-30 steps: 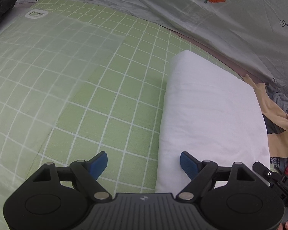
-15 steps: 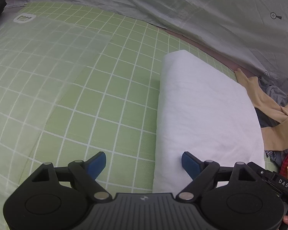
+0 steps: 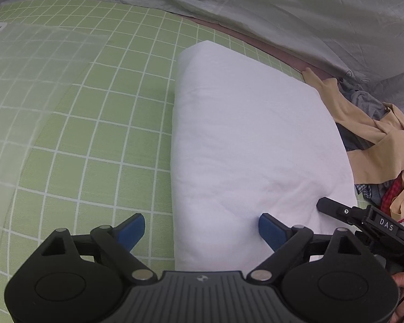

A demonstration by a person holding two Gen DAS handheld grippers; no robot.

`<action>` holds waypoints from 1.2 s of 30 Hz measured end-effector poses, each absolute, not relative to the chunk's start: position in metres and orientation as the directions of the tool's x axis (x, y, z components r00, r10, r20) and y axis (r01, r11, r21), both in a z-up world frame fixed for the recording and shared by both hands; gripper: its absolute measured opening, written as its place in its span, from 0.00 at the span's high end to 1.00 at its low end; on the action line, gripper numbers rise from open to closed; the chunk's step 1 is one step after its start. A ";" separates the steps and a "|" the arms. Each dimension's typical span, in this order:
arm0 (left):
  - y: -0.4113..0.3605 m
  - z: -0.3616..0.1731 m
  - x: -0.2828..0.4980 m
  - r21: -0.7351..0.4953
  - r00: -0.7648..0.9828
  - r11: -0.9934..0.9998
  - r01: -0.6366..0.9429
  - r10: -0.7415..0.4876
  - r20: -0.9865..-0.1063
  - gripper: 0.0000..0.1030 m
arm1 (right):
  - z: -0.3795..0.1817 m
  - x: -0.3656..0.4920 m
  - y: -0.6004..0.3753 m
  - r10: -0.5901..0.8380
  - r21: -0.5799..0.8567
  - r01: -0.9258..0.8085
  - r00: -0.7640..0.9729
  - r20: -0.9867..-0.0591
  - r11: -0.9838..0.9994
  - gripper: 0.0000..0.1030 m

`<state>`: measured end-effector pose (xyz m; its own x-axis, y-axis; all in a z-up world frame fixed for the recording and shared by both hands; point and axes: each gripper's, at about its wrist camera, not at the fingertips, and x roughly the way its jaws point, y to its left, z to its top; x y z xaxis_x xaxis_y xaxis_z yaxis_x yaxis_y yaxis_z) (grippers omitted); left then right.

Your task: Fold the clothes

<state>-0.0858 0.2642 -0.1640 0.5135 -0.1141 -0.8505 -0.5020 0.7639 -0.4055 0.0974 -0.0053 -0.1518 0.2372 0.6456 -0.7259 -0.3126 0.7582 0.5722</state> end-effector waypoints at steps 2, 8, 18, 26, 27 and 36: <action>0.263 -0.170 -0.081 -0.423 0.516 0.764 -0.488 -0.138 -0.845 0.09 | -0.156 0.100 -0.002 0.665 0.600 -0.296 0.222 -0.713 0.743 0.20; 0.265 -0.184 -0.066 -0.468 0.516 0.748 -0.470 -0.197 -0.833 0.08 | -0.165 0.105 0.008 0.701 0.652 -0.264 0.190 -0.688 0.711 0.11; 0.258 -0.201 -0.056 -0.545 0.544 0.688 -0.479 -0.255 -0.800 0.15 | -0.167 0.104 0.027 0.707 0.649 -0.297 0.163 -0.688 0.700 0.07; 0.256 -0.187 -0.072 -0.531 0.601 0.685 -0.498 -0.169 -0.781 0.50 | -0.145 0.092 0.039 0.754 0.685 -0.336 0.143 -0.641 0.646 0.55; 0.257 -0.182 -0.076 -0.515 0.610 0.695 -0.501 -0.139 -0.780 0.54 | -0.141 0.090 0.042 0.759 0.686 -0.349 0.138 -0.636 0.638 0.58; 0.291 -0.155 -0.124 -0.438 0.631 0.671 -0.598 0.057 -0.774 0.61 | -0.122 0.070 0.094 0.826 0.761 -0.369 0.037 -0.562 0.534 0.66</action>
